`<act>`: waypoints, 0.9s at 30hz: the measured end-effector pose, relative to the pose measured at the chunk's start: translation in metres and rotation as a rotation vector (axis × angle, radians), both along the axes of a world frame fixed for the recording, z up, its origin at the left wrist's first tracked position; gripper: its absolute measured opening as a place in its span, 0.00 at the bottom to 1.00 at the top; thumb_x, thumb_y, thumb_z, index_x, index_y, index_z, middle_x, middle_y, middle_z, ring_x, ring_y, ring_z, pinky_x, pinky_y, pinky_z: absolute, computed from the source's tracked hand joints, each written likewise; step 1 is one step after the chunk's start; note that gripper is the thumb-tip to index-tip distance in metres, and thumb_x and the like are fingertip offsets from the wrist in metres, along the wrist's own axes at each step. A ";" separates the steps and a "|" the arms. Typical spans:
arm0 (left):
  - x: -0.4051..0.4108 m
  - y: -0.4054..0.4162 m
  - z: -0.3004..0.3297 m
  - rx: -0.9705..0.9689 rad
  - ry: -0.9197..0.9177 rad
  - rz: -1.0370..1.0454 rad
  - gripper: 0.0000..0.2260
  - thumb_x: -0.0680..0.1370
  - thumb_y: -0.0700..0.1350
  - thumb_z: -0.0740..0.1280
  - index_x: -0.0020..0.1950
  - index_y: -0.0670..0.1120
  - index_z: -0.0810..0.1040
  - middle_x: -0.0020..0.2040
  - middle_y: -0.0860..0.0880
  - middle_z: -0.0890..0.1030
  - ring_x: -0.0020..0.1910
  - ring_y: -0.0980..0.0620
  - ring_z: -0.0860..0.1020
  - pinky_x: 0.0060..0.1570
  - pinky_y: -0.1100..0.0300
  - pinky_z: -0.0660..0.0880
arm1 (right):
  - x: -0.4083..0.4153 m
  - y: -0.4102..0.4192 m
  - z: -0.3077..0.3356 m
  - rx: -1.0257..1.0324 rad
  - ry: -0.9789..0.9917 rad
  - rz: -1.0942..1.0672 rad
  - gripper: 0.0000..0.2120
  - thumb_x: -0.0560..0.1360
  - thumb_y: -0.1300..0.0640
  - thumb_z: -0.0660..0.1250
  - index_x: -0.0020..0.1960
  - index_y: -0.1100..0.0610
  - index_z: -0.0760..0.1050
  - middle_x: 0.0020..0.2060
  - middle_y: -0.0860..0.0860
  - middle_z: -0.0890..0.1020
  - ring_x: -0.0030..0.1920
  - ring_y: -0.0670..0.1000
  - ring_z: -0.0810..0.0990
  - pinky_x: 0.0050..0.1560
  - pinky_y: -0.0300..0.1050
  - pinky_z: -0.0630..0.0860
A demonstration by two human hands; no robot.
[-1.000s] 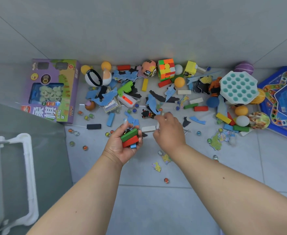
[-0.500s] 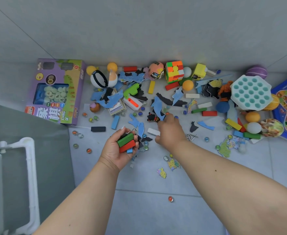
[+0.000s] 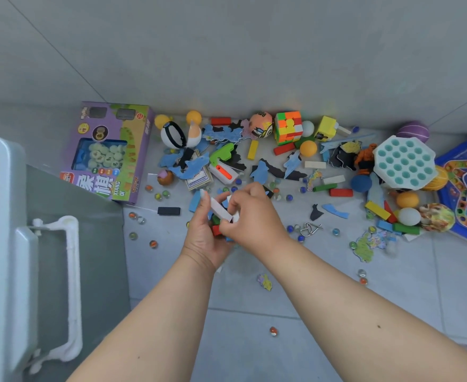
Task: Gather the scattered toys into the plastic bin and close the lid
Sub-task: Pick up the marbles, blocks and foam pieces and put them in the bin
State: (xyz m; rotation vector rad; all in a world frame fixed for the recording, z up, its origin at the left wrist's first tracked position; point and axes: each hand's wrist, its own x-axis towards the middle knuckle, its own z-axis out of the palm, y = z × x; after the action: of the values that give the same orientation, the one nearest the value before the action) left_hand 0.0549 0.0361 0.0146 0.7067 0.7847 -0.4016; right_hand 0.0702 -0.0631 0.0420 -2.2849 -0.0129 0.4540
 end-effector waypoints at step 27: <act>-0.028 0.234 0.233 1.109 0.246 -0.345 0.13 0.75 0.37 0.69 0.58 0.39 0.73 0.44 0.41 0.77 0.36 0.47 0.80 0.25 0.58 0.78 | -0.005 0.053 0.106 0.355 -0.155 -0.176 0.08 0.79 0.51 0.59 0.43 0.53 0.72 0.35 0.47 0.75 0.36 0.47 0.72 0.37 0.43 0.68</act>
State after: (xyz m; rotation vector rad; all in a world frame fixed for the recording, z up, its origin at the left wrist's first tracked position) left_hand 0.0271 0.2703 0.2477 1.8720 1.1151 -0.3450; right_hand 0.0654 -0.0098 0.1478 -1.9456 0.0281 0.1650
